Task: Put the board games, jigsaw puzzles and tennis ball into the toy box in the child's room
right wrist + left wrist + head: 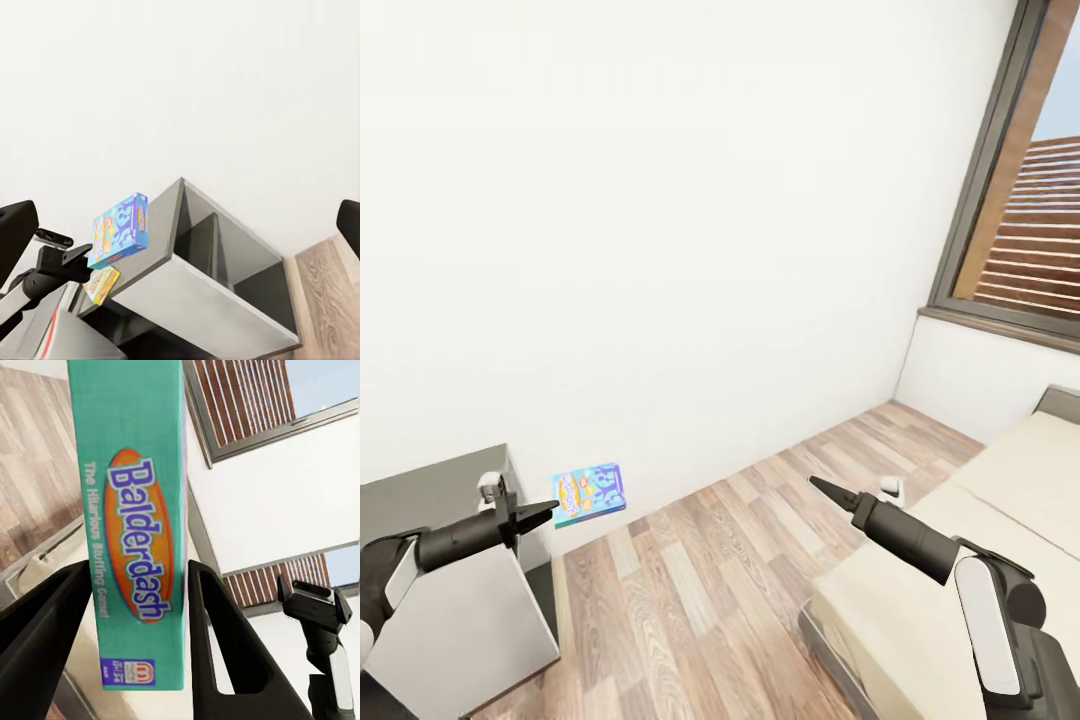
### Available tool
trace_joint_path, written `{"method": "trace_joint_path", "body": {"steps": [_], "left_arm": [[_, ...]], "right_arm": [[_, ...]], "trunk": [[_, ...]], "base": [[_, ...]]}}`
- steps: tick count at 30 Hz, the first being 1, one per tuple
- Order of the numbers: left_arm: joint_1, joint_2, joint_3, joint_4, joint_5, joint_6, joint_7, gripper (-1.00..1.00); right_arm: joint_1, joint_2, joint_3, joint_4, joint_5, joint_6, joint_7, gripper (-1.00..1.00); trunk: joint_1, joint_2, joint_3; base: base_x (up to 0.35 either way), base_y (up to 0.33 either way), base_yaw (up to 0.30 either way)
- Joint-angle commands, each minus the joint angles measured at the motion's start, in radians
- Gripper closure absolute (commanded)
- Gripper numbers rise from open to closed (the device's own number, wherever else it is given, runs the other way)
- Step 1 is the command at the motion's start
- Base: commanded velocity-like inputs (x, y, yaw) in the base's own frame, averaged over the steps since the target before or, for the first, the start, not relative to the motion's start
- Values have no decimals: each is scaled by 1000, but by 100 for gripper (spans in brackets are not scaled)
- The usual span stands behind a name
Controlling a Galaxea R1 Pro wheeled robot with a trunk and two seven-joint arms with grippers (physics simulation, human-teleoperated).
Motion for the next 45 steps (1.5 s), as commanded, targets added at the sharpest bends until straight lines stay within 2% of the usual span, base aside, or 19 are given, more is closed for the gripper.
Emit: {"method": "trace_joint_path", "body": {"steps": [1, 28, 36, 45], "left_arm": [[-1, 0, 2, 0, 2, 11, -2, 100], [-1, 0, 1, 0, 2, 11, -2, 100], [-1, -1, 1, 0, 2, 10, -2, 100], [-1, -1, 0, 0, 2, 9, -2, 100]], "right_arm": [[-1, 0, -2, 0, 2, 4, 4, -100], [-1, 0, -2, 0, 2, 4, 5, -100], [-1, 0, -3, 0, 2, 4, 6, -100], [0, 0, -3, 0, 2, 4, 3, -100]], "trunk": [[-4, 6, 2], [-107, 195, 86], [-107, 195, 86], [-107, 195, 86]], "base": [[0, 0, 291], [0, 0, 291], [0, 0, 275], [0, 0, 33]]}}
